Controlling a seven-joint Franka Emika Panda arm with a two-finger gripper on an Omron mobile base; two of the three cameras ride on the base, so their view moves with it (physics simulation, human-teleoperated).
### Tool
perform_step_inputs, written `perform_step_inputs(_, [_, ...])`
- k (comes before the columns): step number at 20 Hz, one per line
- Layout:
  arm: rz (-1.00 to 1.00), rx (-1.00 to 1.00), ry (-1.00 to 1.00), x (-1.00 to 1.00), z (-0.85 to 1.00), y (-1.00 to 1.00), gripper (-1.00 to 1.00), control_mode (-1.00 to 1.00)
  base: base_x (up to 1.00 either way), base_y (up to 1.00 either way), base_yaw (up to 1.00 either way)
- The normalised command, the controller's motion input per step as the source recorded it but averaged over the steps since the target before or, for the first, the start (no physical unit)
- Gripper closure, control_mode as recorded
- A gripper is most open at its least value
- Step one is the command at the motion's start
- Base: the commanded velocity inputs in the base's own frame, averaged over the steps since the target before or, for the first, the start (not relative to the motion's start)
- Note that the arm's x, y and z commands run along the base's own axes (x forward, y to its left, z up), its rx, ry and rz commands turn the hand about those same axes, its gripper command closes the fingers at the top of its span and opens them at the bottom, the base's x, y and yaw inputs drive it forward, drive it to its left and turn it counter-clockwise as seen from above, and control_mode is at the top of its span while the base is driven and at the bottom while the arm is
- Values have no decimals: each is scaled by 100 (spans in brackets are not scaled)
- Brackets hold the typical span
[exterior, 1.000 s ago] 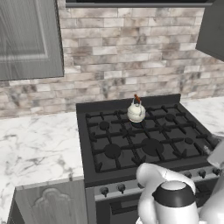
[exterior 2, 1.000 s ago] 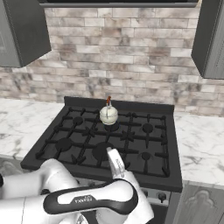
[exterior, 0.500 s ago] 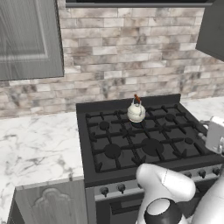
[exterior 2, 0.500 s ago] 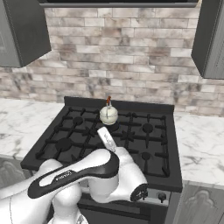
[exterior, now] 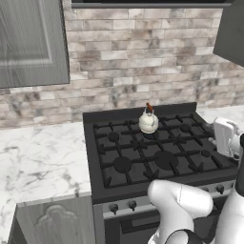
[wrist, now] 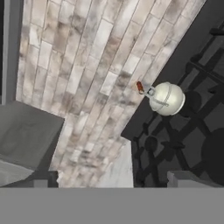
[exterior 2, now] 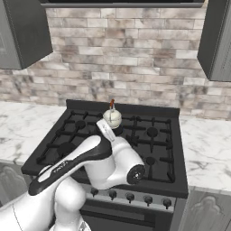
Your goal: The kettle is done boiling. Turn off the stove, then wait for 300 timesteps before moving the kettle to the dining table.
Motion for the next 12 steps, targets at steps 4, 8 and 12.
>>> perform_step_inputs(4, [14,-6,0,25,0,0,-100,-100,0,0,0])
perform_step_inputs(8, [14,-11,0,31,0,3,-100,-100,0,0,0])
perform_step_inputs(12, [7,-16,0,26,7,13,-100,-100,0,0,0])
